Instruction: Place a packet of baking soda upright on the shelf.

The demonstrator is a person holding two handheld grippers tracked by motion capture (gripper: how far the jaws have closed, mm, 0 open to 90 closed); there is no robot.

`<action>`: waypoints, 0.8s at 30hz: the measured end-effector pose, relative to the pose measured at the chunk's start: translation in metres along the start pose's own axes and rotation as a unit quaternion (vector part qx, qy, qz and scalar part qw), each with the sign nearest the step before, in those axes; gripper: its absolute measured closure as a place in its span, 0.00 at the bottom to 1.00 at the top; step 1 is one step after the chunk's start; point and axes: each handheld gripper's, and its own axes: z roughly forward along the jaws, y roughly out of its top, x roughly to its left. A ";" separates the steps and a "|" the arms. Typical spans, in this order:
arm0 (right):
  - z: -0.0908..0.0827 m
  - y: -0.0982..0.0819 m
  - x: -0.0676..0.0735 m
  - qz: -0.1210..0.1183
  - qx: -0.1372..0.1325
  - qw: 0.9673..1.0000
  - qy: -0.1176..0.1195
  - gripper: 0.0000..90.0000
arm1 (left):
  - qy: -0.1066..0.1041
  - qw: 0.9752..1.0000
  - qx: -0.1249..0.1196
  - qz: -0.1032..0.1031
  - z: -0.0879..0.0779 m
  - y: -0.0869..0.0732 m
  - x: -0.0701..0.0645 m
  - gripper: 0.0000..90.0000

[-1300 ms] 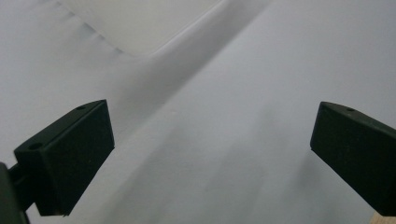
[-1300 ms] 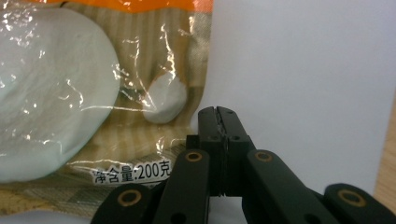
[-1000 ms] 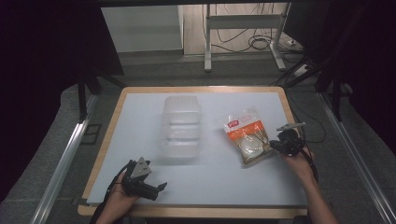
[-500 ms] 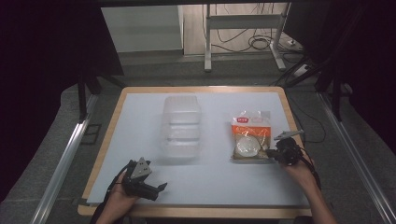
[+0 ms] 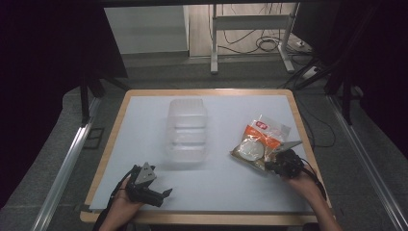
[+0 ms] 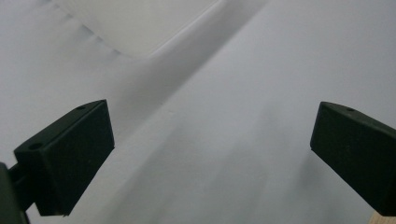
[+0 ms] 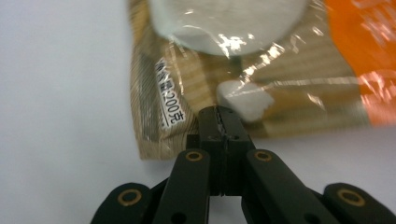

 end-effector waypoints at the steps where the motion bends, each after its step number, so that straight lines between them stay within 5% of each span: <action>1: 0.001 0.001 0.002 -0.007 0.001 1.000 0.002 0.98 | 0.000 1.000 0.000 0.000 0.000 0.000 0.000 0.00; 10: 0.013 0.014 0.028 -0.035 0.002 0.999 0.038 0.98 | -0.001 1.000 0.002 0.001 0.001 0.000 0.000 0.00; 19: 0.016 0.021 0.037 -0.042 0.009 0.998 0.038 0.98 | 0.000 1.000 0.001 0.002 0.000 0.000 0.000 0.00; 24: 0.006 0.025 0.039 -0.045 0.008 0.998 0.050 0.75 | -0.002 1.000 0.001 0.003 0.000 0.000 0.000 0.00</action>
